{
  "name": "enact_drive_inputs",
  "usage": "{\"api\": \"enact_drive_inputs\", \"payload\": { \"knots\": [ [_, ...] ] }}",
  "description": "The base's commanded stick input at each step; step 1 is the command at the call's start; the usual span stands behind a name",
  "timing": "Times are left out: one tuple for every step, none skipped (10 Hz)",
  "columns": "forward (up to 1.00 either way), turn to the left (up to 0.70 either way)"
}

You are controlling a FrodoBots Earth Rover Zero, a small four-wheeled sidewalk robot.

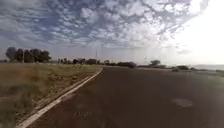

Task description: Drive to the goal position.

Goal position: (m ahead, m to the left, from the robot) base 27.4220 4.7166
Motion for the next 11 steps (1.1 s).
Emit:
{"api": "enact_drive_inputs", "payload": {
  "knots": [
    [0.45, 0.00],
    [0.45, 0.00],
    [0.45, 0.00],
    [0.46, 0.00],
    [0.53, 0.00],
    [0.60, 0.00],
    [0.60, 0.00],
    [0.60, 0.00],
    [0.60, 0.00],
    [0.60, 0.00],
    [0.60, 0.00]
  ]
}}
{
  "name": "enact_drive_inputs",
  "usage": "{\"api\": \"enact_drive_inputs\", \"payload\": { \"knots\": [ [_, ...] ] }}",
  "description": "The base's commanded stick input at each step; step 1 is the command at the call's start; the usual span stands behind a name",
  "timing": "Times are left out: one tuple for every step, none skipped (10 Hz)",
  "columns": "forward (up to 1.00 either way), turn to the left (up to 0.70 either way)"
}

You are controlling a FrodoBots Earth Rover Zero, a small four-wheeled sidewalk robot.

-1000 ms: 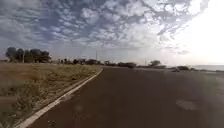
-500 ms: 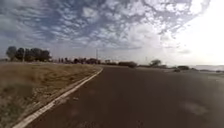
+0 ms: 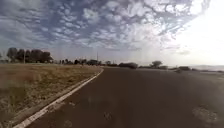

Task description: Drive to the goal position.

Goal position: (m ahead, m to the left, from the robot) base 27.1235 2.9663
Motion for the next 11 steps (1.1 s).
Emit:
{"api": "enact_drive_inputs", "payload": {
  "knots": [
    [0.60, 0.00],
    [0.60, 0.00],
    [0.60, 0.00],
    [0.60, 0.00],
    [0.60, 0.00],
    [0.60, 0.00],
    [0.60, 0.00],
    [0.60, 0.00],
    [0.60, 0.00],
    [0.60, 0.00],
    [0.60, 0.00]
  ]
}}
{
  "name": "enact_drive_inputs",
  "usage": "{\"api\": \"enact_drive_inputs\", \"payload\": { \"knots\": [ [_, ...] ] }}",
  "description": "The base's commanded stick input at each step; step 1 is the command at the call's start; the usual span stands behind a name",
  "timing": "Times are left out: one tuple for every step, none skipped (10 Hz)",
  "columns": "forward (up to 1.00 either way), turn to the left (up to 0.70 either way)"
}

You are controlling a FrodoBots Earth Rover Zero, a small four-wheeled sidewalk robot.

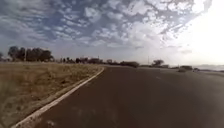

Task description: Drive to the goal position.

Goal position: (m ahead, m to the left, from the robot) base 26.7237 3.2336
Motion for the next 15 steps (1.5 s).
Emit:
{"api": "enact_drive_inputs", "payload": {
  "knots": [
    [0.60, 0.00],
    [0.60, 0.00],
    [0.60, 0.00],
    [0.60, 0.00],
    [0.60, 0.00],
    [0.60, 0.00],
    [0.60, 0.00],
    [0.60, 0.00],
    [0.60, 0.00],
    [0.60, 0.00],
    [0.60, 0.00],
    [0.60, 0.00],
    [0.60, 0.00],
    [0.60, 0.00],
    [0.60, 0.00]
  ]
}}
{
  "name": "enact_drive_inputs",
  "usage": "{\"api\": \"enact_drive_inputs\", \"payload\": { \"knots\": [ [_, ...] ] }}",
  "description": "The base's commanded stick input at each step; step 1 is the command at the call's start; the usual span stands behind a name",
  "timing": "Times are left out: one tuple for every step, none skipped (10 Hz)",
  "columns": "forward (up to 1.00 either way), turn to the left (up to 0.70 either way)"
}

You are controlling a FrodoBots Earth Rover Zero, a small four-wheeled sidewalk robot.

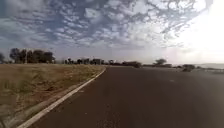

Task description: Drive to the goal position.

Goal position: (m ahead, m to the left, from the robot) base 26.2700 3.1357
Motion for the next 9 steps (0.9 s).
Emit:
{"api": "enact_drive_inputs", "payload": {
  "knots": [
    [0.60, 0.00],
    [0.60, 0.00],
    [0.60, 0.00],
    [0.60, 0.00],
    [0.60, 0.00],
    [0.60, 0.00],
    [0.60, 0.00],
    [0.60, 0.00],
    [0.60, 0.00]
  ]
}}
